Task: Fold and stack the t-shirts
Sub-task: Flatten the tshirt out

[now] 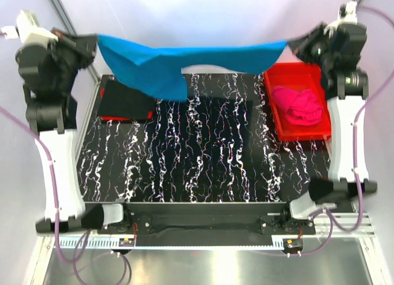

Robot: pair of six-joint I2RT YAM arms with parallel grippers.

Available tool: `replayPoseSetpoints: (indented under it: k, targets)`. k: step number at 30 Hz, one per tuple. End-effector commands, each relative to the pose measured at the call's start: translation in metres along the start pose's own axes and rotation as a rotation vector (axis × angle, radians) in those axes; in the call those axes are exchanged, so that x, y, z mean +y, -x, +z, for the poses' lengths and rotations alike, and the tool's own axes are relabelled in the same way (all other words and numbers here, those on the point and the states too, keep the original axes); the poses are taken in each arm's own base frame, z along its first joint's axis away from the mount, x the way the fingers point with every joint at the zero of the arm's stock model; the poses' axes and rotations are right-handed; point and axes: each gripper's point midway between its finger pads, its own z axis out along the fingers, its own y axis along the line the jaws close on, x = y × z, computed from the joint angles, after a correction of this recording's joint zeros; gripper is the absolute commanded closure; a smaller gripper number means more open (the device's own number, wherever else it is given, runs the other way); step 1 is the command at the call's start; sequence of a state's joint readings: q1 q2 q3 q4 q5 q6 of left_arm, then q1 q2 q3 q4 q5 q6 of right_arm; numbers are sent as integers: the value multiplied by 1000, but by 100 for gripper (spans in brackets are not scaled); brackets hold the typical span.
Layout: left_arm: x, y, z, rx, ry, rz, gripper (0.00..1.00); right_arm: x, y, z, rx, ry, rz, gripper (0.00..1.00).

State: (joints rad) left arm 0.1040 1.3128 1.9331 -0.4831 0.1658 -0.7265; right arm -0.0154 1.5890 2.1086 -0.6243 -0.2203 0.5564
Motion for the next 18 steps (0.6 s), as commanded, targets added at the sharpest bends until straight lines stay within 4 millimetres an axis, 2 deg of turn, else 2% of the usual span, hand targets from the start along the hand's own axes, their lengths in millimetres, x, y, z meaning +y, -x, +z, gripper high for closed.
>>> replayPoseSetpoints:
  k: [1, 2, 3, 4, 5, 6, 7, 8, 10, 11, 13, 14, 16, 18]
  targets:
    - [-24, 17, -40, -103, -104, 57, 100, -19, -26, -26, 26, -31, -32, 100]
    - [0, -13, -35, -41, -72, 38, 100, -46, -58, -24, 98, -98, -15, 100]
    - [-7, -13, -55, -60, -100, 46, 100, -51, -61, -38, 85, -126, -33, 100]
    - [1, -26, -61, -41, -97, 46, 100, -63, -73, -44, 102, -163, -32, 100]
    - [22, -52, -61, 12, -62, 33, 100, -81, -96, -57, 146, -218, -27, 100]
    - [21, -58, -79, 13, -76, 33, 100, -91, -107, -63, 163, -251, -25, 100]
    - [27, -71, -85, 45, -74, 31, 100, -104, -114, -70, 167, -311, -25, 100]
    - [32, -86, -95, 92, -70, 34, 100, -123, -136, -82, 234, -392, -9, 100]
    - [60, -126, -119, 171, -4, 28, 100, -143, -152, -99, 274, -500, 14, 100]
    - [65, -133, -135, 170, 8, 19, 100, -153, -174, -111, 339, -539, 30, 100]
    - [94, -173, -151, 273, 81, -16, 100, -160, -195, -122, 399, -565, 60, 100]
    - [99, -184, -158, 303, 92, -21, 100, -170, -214, -130, 450, -594, 73, 100]
    - [117, -203, -173, 340, 151, -19, 100, -174, -224, -140, 473, -605, 72, 100]
    - [129, -213, -186, 362, 195, -1, 100, -183, -240, -149, 513, -629, 73, 100]
